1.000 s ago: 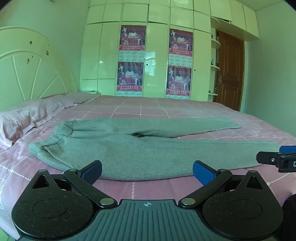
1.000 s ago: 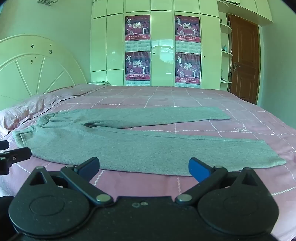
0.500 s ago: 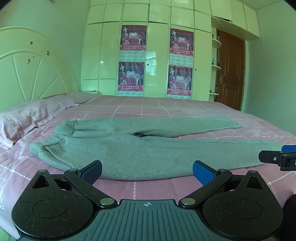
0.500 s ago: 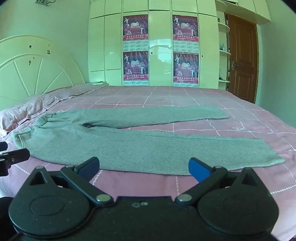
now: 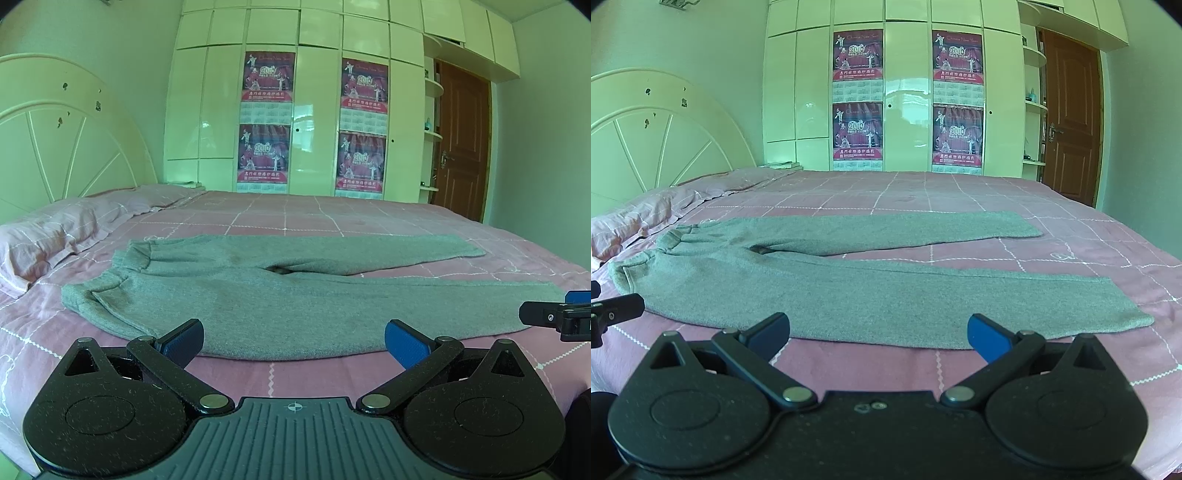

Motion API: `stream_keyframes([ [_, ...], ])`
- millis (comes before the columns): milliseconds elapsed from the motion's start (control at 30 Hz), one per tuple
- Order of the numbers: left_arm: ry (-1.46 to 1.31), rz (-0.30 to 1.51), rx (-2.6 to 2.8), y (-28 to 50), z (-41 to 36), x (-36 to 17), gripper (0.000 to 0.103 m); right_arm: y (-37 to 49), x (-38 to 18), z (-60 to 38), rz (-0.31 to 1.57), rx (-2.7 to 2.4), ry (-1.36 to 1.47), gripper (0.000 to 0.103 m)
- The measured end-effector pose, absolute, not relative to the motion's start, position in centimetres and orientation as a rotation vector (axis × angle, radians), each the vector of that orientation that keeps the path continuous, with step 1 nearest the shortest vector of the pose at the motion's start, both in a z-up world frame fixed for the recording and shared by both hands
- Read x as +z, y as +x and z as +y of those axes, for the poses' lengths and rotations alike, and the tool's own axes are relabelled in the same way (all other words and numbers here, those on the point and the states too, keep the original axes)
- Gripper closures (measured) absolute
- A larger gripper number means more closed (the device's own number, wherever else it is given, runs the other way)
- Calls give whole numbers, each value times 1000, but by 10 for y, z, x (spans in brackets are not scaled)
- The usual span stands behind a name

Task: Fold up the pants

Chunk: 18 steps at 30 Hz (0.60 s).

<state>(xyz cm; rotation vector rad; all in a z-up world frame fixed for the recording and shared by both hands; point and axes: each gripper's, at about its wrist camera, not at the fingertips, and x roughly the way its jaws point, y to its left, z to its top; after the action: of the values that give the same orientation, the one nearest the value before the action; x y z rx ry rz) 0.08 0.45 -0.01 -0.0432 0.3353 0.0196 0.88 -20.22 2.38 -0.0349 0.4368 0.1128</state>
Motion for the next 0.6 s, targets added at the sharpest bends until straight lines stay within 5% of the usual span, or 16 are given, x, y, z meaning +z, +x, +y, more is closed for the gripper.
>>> stream_keyframes([
  [600, -38, 335, 25, -1, 2, 1, 0, 9, 23, -202, 440, 114, -34, 6],
])
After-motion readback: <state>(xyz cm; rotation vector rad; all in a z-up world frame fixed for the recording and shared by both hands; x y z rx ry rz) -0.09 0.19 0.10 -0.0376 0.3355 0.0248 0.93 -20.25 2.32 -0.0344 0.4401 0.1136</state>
